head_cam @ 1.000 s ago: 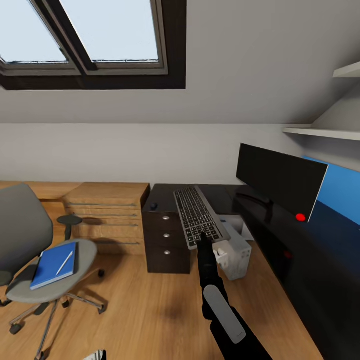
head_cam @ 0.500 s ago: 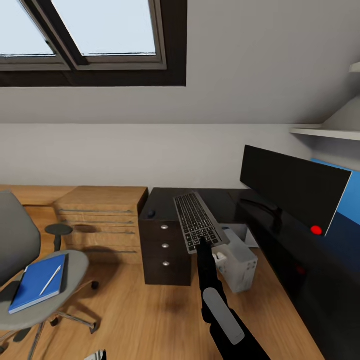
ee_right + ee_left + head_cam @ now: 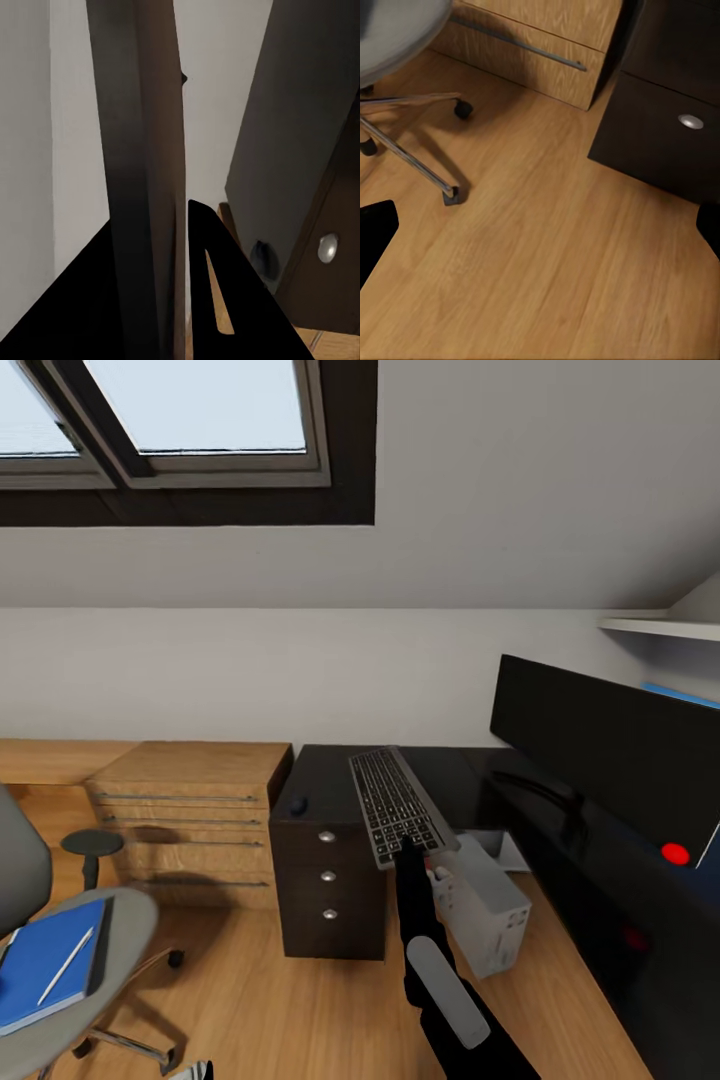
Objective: In the bedroom, organize the workspace by keeping the computer under the desk, ensuring the monitor is on the desk, placing the keyboard on the desk next to the monitor, placing the mouse on the desk next to the keyboard, moving the folder from the swivel chair onto the desk next to the mouse, stacking the notebook on top of the folder with the pen on top of the notebook, and positioning the swivel chair next to the desk.
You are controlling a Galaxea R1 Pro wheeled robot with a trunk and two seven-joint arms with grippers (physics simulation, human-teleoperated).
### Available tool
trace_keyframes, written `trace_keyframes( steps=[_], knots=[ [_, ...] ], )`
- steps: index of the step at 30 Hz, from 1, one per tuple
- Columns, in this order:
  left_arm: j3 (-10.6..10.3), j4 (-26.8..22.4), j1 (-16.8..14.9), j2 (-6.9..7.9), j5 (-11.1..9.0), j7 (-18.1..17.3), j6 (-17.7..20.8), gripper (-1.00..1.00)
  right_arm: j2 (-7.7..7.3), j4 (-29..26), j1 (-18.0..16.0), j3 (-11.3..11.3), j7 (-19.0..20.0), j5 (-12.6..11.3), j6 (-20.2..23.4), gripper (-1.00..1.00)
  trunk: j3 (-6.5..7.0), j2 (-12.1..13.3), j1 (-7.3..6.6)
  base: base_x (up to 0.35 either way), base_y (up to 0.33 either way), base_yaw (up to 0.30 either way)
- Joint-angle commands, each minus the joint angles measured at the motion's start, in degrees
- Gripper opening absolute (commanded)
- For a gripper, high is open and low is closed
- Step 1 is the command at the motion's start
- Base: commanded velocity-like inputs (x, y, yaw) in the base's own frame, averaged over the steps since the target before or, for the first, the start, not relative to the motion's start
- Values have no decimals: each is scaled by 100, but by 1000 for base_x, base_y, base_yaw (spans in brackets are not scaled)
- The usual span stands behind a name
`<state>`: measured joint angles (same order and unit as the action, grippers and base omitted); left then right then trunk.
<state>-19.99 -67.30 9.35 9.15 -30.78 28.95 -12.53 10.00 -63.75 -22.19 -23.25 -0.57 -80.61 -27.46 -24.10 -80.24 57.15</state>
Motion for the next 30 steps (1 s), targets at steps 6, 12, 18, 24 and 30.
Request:
trace_keyframes(
  steps=[6, 12, 18, 24, 30],
  knots=[
    [-26, -4, -3, 8, -60, 23, -39, 100, 0, -4, -5, -23, 20, -765, -38, -100, -5, -3, 4, 320, 112, 0],
    [-31, -7, -3, 0, -60, 23, -42, 100, 0, 11, -5, -21, 22, -968, -40, -100, -5, -3, 4, 320, 139, 0],
    [-232, -4, -3, -1, -64, 25, -26, 100, 0, 65, -5, -69, 6, -977, -40, -100, -5, -3, 4, 320, 147, 0],
    [-331, 46, -3, -1, -62, 28, -6, 100, 0, 269, -5, -75, 4, -953, -48, -100, -5, -3, 4, 301, 94, 0],
    [-427, -36, -3, -17, -52, 21, -15, 100, 0, 313, -5, -74, 4, -949, -49, -100, -5, -3, 4, 80, 12, 0]
  ],
)
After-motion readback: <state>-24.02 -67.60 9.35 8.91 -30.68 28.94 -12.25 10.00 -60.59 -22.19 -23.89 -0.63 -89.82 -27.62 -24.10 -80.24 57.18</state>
